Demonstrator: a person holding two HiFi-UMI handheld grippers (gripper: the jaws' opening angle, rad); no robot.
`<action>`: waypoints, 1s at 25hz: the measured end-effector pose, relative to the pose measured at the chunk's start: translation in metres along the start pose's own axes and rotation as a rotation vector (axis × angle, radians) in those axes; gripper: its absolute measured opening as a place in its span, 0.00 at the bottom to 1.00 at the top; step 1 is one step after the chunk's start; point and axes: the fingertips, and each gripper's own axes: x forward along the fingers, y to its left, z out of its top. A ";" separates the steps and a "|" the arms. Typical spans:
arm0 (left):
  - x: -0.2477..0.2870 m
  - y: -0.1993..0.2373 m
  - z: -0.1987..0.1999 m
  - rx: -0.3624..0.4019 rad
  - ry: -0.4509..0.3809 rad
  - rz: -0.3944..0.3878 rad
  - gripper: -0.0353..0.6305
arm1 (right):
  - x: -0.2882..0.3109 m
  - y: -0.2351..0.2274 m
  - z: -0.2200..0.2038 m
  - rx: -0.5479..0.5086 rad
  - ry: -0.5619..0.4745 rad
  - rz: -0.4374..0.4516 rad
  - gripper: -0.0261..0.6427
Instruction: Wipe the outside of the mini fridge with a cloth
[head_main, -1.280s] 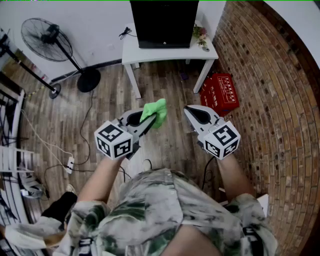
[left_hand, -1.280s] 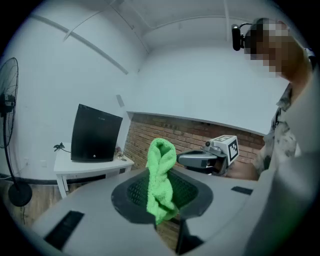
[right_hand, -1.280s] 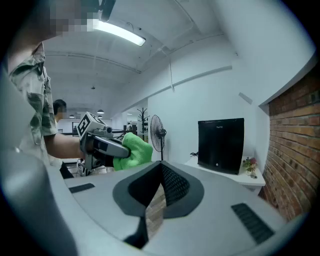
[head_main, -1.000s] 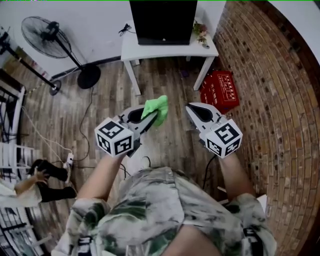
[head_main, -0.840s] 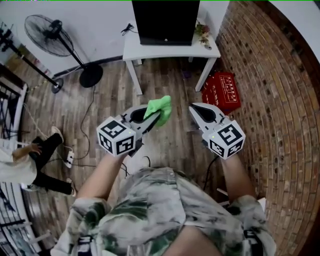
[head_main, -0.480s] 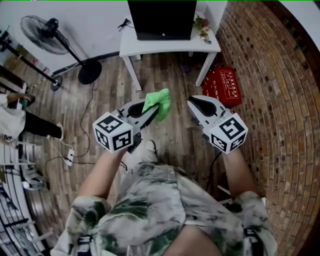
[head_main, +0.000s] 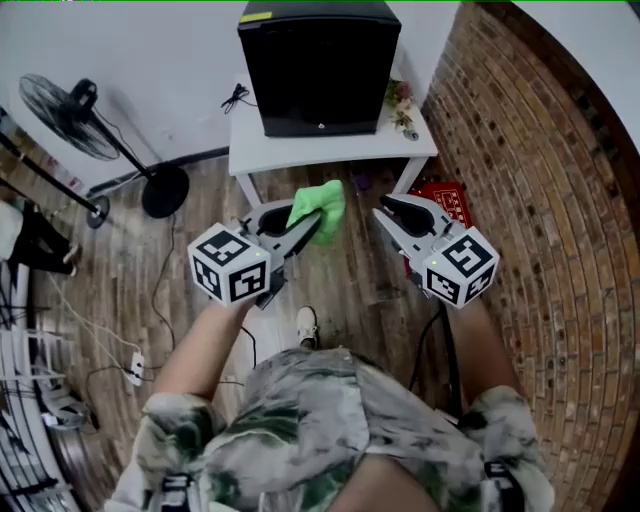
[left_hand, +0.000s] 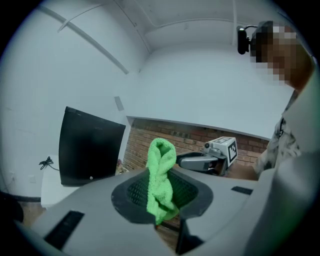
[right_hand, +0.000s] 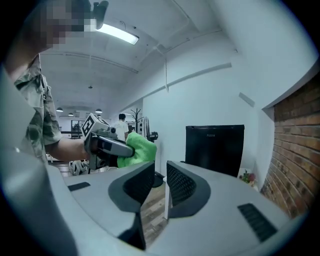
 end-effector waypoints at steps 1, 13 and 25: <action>0.004 0.013 0.011 0.008 -0.002 -0.006 0.17 | 0.012 -0.010 0.009 -0.004 -0.002 -0.004 0.18; 0.038 0.133 0.112 0.057 -0.023 -0.075 0.17 | 0.122 -0.090 0.081 -0.027 -0.018 -0.008 0.18; 0.114 0.203 0.217 0.026 -0.088 -0.059 0.17 | 0.174 -0.162 0.118 -0.069 -0.026 0.119 0.19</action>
